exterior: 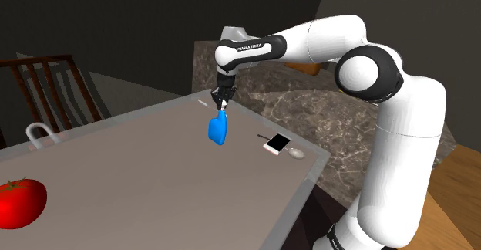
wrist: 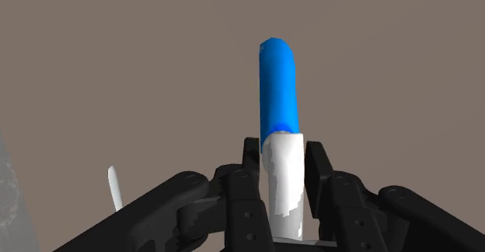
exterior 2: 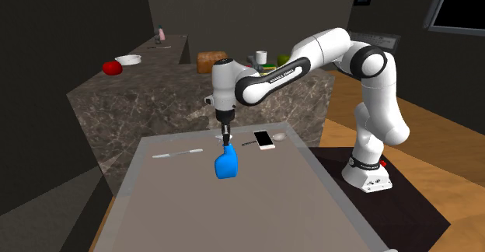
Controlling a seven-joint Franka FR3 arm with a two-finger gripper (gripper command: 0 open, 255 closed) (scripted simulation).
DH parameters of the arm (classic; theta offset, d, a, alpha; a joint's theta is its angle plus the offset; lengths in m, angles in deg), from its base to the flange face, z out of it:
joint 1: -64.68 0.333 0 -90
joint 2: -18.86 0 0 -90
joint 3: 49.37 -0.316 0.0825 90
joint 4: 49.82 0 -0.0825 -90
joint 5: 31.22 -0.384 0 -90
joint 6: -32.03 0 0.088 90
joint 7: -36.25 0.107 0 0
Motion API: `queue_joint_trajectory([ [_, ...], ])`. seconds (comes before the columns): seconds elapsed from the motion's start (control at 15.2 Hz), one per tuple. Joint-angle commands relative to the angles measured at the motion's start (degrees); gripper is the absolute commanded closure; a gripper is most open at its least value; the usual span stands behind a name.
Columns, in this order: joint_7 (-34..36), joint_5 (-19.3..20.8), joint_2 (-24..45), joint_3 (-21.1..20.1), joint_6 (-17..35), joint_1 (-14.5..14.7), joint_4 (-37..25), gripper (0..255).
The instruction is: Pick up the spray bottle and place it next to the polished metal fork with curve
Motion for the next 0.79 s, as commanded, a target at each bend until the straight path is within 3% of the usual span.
queue_joint_trajectory([
  [0.0,0.0,0.0,0.0,0.0,0.0,0.0,0.0,255],
  [0.73,-0.1,0.0,-1.2,0.0,-5.7,0.0,-4.4,255],
])
